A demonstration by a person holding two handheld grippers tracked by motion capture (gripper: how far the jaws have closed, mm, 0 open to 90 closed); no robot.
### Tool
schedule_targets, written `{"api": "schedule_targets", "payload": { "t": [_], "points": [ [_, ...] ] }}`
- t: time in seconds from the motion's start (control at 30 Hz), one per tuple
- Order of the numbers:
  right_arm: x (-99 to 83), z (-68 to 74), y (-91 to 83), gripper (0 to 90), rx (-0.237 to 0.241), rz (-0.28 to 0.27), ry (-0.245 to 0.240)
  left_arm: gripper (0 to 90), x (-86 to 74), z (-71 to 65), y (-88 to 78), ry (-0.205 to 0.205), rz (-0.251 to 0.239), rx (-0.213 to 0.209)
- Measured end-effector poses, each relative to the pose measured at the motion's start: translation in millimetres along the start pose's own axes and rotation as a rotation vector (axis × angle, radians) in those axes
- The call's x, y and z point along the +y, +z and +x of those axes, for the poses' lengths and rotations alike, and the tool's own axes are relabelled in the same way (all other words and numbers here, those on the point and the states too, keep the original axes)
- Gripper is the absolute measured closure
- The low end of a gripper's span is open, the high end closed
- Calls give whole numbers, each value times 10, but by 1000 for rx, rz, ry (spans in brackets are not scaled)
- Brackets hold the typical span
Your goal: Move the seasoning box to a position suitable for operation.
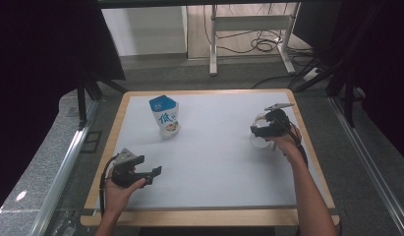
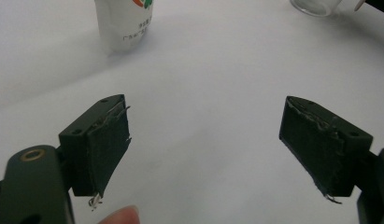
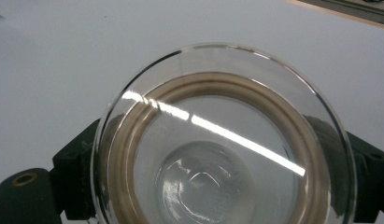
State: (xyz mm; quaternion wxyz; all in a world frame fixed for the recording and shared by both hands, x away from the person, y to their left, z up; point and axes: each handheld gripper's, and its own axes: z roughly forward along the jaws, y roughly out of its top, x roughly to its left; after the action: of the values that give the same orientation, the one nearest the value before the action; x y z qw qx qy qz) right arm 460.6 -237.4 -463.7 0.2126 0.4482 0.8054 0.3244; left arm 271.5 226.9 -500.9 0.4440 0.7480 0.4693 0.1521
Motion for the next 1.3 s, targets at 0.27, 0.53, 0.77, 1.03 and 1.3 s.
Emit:
{"api": "schedule_targets", "payload": {
  "t": [0.27, 0.53, 0.77, 1.03, 1.3],
  "points": [
    [15, 12, -68, 113, 9, -24, -6, 161, -8, 1, 12, -1, 4, 0],
    [2, 132, -401, 113, 104, -72, -71, 161, -34, 20, 50, -7, 19, -8],
    [-114, 291, -630, 112, 179, -67, -149, 162, -35, 8, 34, -6, 17, -9],
    [-274, 460, -705, 112, 248, -16, -259, 162, -40, 21, 45, -7, 22, -10],
    [-377, 534, -628, 112, 293, 35, -288, 162, -51, 35, 62, -9, 28, -8]
  ]
}}
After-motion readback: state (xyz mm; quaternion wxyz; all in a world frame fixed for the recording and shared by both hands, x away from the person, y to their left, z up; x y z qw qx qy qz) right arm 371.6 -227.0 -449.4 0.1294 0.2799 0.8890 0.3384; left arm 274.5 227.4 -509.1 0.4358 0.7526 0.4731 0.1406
